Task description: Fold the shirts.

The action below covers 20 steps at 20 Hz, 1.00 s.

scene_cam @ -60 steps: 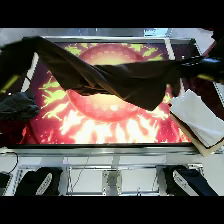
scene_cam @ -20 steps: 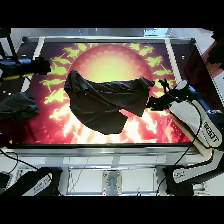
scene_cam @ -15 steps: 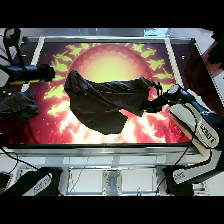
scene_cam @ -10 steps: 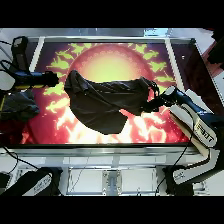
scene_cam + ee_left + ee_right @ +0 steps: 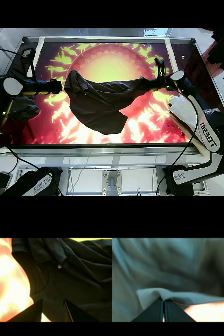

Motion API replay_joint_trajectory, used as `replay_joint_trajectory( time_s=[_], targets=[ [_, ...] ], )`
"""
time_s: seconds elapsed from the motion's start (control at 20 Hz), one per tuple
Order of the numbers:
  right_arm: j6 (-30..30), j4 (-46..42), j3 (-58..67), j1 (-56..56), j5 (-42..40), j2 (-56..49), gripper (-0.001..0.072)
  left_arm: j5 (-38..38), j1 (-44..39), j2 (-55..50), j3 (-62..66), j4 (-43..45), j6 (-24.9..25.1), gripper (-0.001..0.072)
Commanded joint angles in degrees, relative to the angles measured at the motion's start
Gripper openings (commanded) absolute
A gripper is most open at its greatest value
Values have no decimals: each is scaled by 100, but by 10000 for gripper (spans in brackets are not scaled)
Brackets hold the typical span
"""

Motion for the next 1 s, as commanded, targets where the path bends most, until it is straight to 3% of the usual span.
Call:
replay_joint_trajectory(
  time_s=[0.0, 0.1, 0.45, 0.5, 0.55, 0.75, 0.8, 0.85, 0.9, 0.95],
  targets=[
    [90, 68, 739, 2, -1996, 9, 29, 498, 4, 2, -229, -299, 0, 281],
    [273, 68, 1029, -20, -2673, -251, 29, 761, 4, 2, -352, -407, -2, 281],
    [1320, 175, 1681, -22, -3071, -1661, 47, 846, 4, -4, -769, -782, 0, 281],
    [1320, 308, 1681, -28, -3176, -1727, 194, 820, 4, -15, -876, -955, -2, 281],
    [1307, 470, 1681, -33, -3244, -1738, 416, 817, 2, -26, -1005, -1126, -2, 281],
    [1307, 470, 1869, -284, -2645, -1606, 431, 601, 2, -107, -1672, -1860, -2, 297],
    [1307, 474, 1919, -411, -2361, -1495, 431, 439, -2, -136, -1862, -1991, -2, 392],
    [1305, 474, 1950, -546, -2122, -1353, 431, 313, -9, -149, -2083, -2129, -2, 545],
    [1305, 479, 1971, -706, -1862, -1158, 431, 256, -9, -151, -2295, -2302, -2, 589],
    [1303, 476, 1971, -870, -1611, -922, 431, 256, -9, -151, -2507, -2472, 0, 589]
  ],
)
